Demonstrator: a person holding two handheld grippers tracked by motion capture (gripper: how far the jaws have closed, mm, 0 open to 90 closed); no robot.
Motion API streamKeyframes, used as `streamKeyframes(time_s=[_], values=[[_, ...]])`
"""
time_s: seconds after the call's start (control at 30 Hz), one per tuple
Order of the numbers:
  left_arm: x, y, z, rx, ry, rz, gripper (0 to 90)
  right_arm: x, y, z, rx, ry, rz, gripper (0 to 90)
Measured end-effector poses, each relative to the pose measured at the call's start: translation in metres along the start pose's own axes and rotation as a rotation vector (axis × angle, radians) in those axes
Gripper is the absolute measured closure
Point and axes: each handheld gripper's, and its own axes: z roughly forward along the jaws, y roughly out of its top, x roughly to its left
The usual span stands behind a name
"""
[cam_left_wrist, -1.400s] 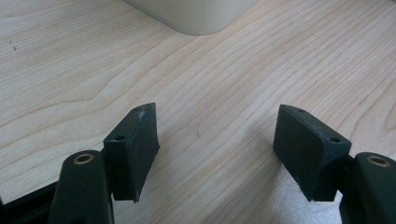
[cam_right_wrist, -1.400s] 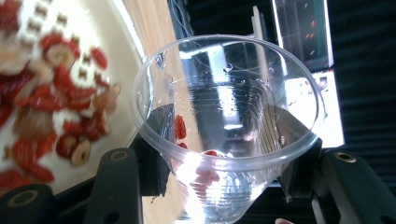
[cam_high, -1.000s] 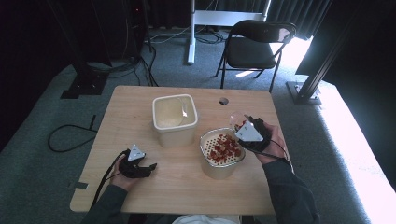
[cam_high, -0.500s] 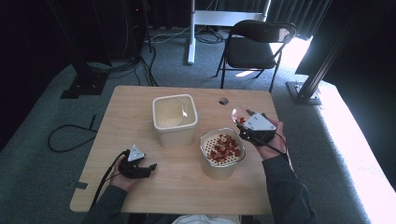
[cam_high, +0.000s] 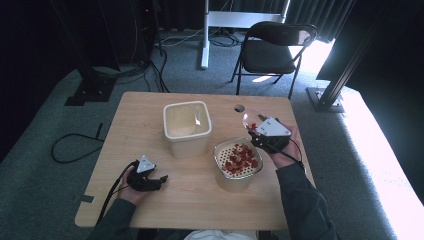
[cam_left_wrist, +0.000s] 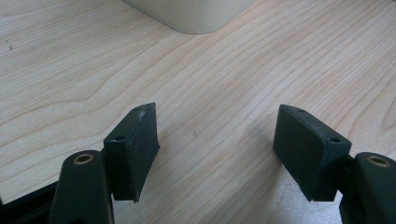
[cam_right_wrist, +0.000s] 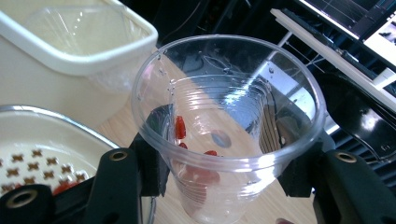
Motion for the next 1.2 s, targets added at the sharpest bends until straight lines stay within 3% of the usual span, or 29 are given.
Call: streamKeyframes(time_s=[0.23, 0.5, 0.77, 0.97, 1.2], values=[[-0.001, 0.003, 0.003, 0.0, -0.004, 0.007, 31.4, 0.002, 0.013, 0.002, -0.041, 0.034, 0.021, 45.3], [-0.002, 0.003, 0.003, -0.004, -0.005, 0.013, 31.4, 0.005, 0.039, 0.011, -0.101, 0.124, 0.083, 45.3], [-0.002, 0.003, 0.003, -0.003, -0.005, 0.014, 31.4, 0.005, 0.06, 0.022, -0.144, 0.239, 0.185, 45.3], [-0.002, 0.003, 0.003, -0.001, -0.005, 0.015, 31.4, 0.011, 0.079, 0.037, -0.15, 0.329, 0.231, 45.1], [-0.002, 0.003, 0.003, -0.002, -0.005, 0.018, 31.4, 0.019, 0.097, 0.061, -0.132, 0.403, 0.302, 44.2]])
